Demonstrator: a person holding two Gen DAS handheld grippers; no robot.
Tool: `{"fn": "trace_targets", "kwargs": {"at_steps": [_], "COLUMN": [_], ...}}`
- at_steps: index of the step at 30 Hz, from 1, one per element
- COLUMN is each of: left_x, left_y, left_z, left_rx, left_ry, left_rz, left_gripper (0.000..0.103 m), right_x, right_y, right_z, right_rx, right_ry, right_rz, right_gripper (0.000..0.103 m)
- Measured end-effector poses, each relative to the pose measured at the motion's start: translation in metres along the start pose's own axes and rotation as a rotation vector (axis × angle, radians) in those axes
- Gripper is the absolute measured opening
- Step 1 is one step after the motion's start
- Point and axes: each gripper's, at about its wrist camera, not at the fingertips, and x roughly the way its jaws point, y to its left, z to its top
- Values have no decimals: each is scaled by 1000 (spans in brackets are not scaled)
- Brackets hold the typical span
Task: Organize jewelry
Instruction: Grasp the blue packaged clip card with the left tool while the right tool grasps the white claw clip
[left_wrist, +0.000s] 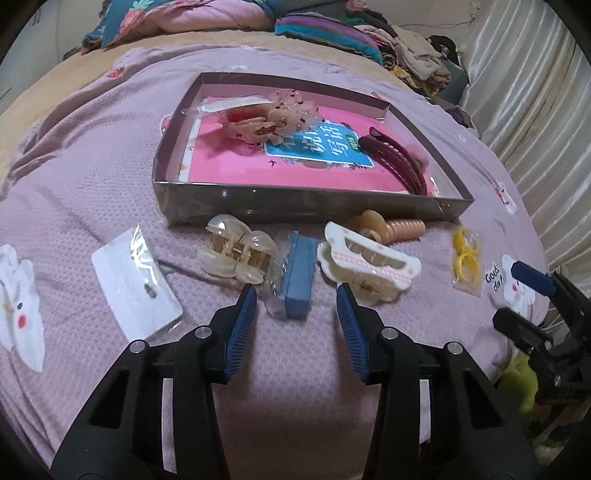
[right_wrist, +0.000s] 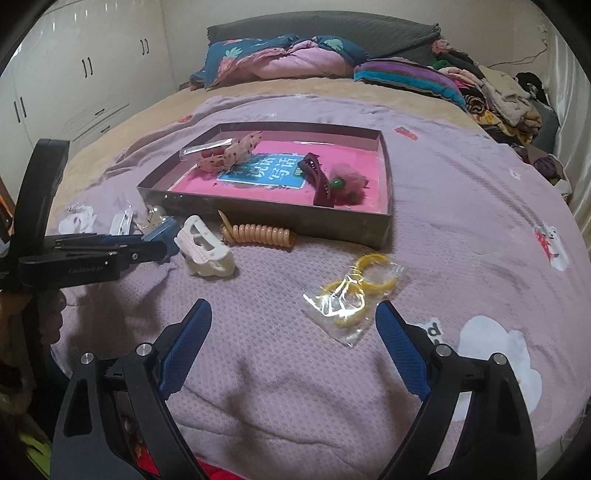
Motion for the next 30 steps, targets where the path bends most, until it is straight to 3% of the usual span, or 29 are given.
{"fn": "trace_targets", "kwargs": {"at_steps": [2, 6, 23, 27, 29, 30], "left_x": [5, 14, -30, -36, -38, -38], "left_y": [1, 0, 18, 24, 26, 27], "left_z": [3, 6, -2, -3, -4, -4], "left_rx": [-3, 4, -27, -46, -53, -54], "left_ry": [7, 26, -57, -65, -69, -70], "left_rz": [-7, 5, -46, -38, -32, -26], "left_gripper": [37, 18, 18, 18, 18, 18], "right_x": [7, 19, 74, 87, 92, 93], "right_y": [0, -2, 46, 60, 67, 69], "right_z": [2, 7, 40, 45, 45, 44], "right_rx": [2, 32, -71, -112, -125, -134], "right_ry": [13, 43, 122, 134, 142, 142], "right_rz": [15, 64, 151, 153, 166, 165], "right_gripper": [90, 90, 88, 74, 53, 52]}}
